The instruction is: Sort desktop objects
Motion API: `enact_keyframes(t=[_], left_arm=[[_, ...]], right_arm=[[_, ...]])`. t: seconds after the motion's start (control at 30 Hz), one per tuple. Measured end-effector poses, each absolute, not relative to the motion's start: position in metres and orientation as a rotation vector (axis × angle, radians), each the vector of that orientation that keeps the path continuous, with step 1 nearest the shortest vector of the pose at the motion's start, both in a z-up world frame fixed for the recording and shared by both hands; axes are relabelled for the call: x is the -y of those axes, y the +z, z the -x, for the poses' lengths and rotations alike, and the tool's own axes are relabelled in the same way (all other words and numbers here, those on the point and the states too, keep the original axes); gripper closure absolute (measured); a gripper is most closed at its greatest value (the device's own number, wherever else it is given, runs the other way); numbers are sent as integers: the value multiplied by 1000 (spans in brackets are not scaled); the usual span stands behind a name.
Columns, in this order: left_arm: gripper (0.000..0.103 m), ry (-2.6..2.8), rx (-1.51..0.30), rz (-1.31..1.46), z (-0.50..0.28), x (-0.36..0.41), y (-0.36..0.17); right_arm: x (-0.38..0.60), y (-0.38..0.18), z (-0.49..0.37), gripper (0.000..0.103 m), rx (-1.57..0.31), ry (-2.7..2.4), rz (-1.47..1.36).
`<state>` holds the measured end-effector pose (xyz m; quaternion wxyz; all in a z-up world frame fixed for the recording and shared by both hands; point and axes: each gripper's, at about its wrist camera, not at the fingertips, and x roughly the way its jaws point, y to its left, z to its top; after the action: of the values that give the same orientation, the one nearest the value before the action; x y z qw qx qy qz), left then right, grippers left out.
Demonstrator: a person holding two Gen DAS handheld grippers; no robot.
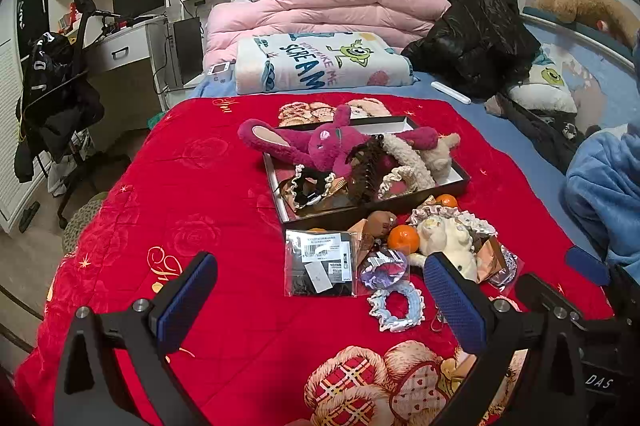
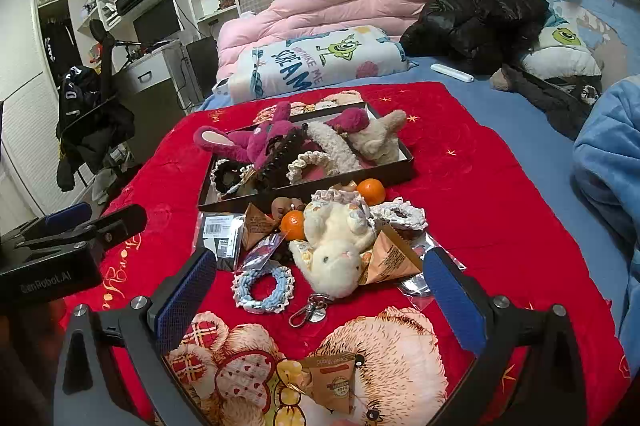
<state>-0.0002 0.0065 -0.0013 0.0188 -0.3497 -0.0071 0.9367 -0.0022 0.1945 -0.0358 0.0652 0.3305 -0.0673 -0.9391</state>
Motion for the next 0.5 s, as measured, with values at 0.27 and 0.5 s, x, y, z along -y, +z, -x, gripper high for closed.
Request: enact_keyframes(t=[0.27, 0.5], left_arm=[[0, 2902, 22, 1089, 0, -7, -3], [0, 2884, 21, 1103, 1, -9, -7]], right_arm=[[-197, -36, 3, 0, 208, -2838, -1001], [-198, -36, 3, 0, 209, -2839, -1004]])
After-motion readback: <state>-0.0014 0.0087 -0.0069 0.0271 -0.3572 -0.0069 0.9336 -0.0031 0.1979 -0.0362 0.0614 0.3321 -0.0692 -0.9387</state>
